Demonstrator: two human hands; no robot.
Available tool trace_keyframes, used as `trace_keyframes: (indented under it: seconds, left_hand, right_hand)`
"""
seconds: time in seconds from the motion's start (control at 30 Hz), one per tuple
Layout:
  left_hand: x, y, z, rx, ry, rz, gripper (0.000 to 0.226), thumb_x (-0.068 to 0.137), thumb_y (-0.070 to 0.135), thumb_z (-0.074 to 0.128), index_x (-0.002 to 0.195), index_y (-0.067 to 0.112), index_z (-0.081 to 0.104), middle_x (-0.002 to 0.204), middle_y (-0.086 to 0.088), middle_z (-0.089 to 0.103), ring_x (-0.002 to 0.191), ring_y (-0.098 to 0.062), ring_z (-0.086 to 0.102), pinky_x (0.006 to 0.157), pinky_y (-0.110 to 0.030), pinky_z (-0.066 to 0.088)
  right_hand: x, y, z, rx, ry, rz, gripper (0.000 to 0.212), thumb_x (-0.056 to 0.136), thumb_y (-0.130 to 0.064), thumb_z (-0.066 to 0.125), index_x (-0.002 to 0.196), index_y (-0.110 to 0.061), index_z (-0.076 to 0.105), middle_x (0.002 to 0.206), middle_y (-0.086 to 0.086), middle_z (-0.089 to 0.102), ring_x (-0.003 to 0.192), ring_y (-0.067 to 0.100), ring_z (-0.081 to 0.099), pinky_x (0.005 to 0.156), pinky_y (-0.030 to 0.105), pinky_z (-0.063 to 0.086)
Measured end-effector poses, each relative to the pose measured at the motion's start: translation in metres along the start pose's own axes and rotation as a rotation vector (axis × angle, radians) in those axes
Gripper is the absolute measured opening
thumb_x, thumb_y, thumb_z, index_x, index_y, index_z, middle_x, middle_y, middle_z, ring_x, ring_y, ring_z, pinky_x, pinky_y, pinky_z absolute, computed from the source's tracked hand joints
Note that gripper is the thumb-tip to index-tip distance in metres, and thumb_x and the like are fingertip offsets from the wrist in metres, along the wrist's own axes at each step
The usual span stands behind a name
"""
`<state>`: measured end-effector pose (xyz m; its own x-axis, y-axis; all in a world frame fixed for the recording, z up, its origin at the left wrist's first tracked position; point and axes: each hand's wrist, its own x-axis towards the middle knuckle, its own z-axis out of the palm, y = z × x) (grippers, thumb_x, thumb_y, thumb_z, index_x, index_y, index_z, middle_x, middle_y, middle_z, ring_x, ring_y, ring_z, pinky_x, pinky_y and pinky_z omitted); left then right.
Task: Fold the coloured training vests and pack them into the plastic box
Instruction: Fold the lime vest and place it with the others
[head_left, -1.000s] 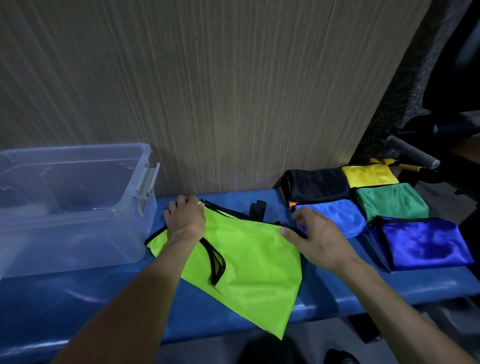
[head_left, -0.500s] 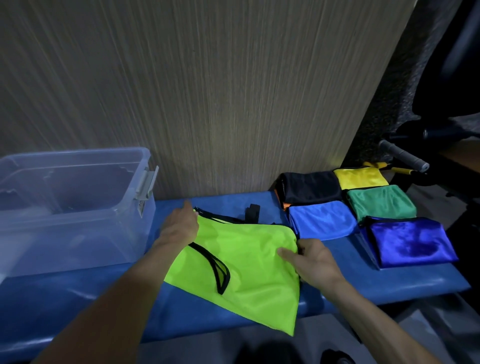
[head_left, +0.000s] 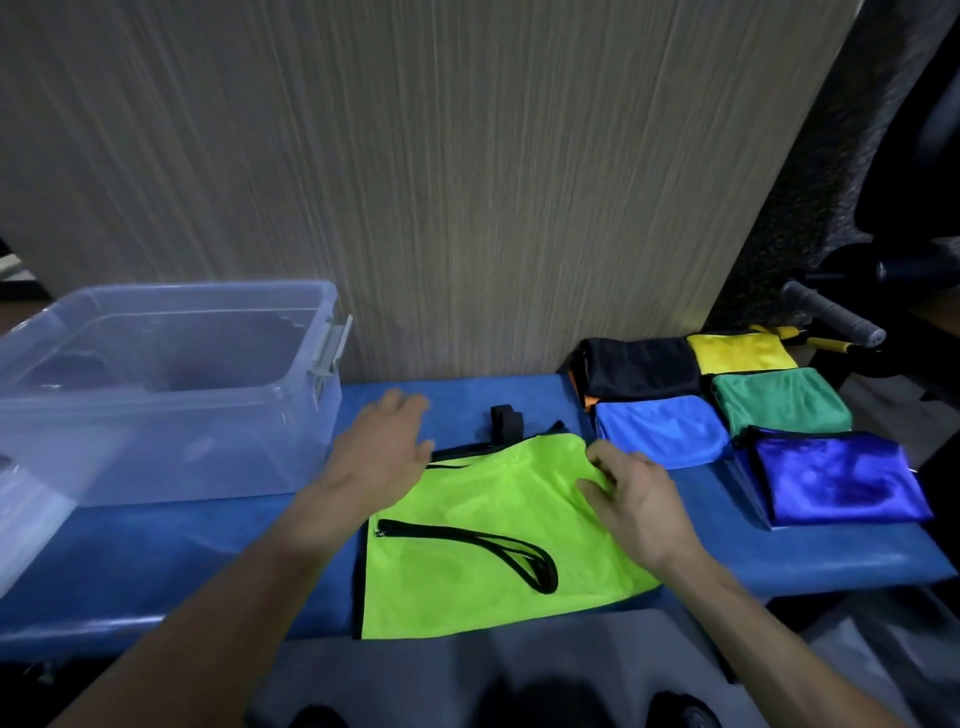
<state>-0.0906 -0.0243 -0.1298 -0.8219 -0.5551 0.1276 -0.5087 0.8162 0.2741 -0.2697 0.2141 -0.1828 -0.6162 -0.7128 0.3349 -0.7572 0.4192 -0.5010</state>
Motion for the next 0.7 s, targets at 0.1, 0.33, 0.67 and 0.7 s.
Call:
trace_keyframes:
  seconds: [0.1, 0.33, 0.67, 0.7]
  left_hand:
    - [0.015, 0.035, 0.006, -0.223, 0.16, 0.313, 0.021, 0.101, 0.027, 0.057, 0.121, 0.024, 0.063, 0.121, 0.007, 0.057, 0.111, -0.018, 0.05, 0.093, -0.042, 0.048]
    - [0.056, 0.068, 0.035, -0.289, -0.116, 0.298, 0.03, 0.105, 0.026, 0.045, 0.131, 0.029, 0.057, 0.107, 0.015, 0.07, 0.117, -0.012, 0.042, 0.106, -0.042, 0.038]
    - [0.077, 0.079, 0.043, -0.237, -0.199, 0.333, 0.014, 0.099, 0.042, 0.06, 0.088, 0.034, 0.057, 0.086, 0.011, 0.063, 0.099, -0.015, 0.05, 0.095, -0.04, 0.034]
    - [0.081, 0.079, 0.044, -0.32, -0.165, 0.302, 0.016, 0.097, 0.04, 0.064, 0.083, 0.033, 0.058, 0.083, 0.009, 0.065, 0.091, -0.012, 0.053, 0.092, -0.04, 0.038]
  right_hand:
    - [-0.008, -0.003, 0.003, -0.146, 0.04, -0.169, 0.028, 0.083, -0.014, 0.078, 0.1, -0.025, 0.059, 0.078, -0.007, 0.063, 0.077, 0.023, 0.057, 0.063, 0.039, 0.047]
    - [-0.008, 0.001, 0.002, -0.288, 0.053, -0.216, 0.036, 0.076, -0.013, 0.077, 0.1, -0.029, 0.055, 0.081, -0.008, 0.063, 0.075, 0.023, 0.058, 0.062, 0.039, 0.047]
    - [0.003, 0.006, -0.001, -0.228, 0.047, -0.15, 0.031, 0.079, -0.011, 0.077, 0.099, -0.026, 0.059, 0.082, -0.01, 0.065, 0.075, 0.021, 0.059, 0.061, 0.036, 0.046]
    - [0.004, 0.007, -0.001, -0.194, 0.043, -0.111, 0.026, 0.082, -0.014, 0.075, 0.1, -0.025, 0.059, 0.081, -0.009, 0.064, 0.076, 0.02, 0.058, 0.062, 0.036, 0.045]
